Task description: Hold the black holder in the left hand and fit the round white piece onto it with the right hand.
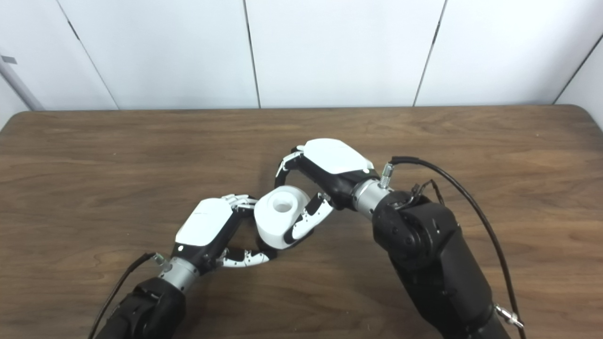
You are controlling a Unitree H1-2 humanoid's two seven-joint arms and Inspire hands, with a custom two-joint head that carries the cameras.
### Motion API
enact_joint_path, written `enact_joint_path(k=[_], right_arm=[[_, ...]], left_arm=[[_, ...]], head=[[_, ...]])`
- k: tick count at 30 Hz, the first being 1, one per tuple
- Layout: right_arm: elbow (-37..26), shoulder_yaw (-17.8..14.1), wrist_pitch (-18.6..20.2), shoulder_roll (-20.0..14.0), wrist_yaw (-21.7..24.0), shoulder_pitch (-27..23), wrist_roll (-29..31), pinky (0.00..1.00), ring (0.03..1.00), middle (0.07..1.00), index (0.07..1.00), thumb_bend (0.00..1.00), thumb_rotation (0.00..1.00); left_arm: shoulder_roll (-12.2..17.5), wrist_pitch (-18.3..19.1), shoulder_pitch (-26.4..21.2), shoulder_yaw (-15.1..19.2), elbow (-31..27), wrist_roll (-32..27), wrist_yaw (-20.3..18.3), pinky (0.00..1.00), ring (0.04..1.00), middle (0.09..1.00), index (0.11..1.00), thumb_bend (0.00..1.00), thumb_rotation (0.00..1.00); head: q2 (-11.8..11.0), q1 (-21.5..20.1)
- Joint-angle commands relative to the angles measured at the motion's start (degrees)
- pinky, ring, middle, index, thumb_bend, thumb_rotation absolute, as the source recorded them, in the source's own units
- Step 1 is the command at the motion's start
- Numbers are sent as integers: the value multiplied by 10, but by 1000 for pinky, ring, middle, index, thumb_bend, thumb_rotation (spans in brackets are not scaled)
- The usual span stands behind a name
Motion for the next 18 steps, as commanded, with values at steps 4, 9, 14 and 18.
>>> enact_joint_path(k=[4,9,14,18], right_arm=[[-8,-4,-14,-5,-8,-21,-1,968,936,841,644,1000,354],[-8,-5,-12,-4,-9,-21,-2,969,939,840,651,1000,354],[-10,-7,-5,-4,-3,-23,-4,974,944,851,675,1000,367],[-12,-11,-2,-5,4,-25,-1,982,956,880,731,1000,391]], left_arm=[[0,-3,14,-21,18,4,-35,875,836,763,487,520,48],[-1,-4,13,-20,20,2,-33,874,835,761,487,520,48],[-2,-5,13,-21,23,3,-30,876,835,759,487,520,48],[-2,-8,12,-20,25,3,-27,876,833,756,487,520,48]], head=[[0,0],[-1,-1],[-2,1],[-2,2]])
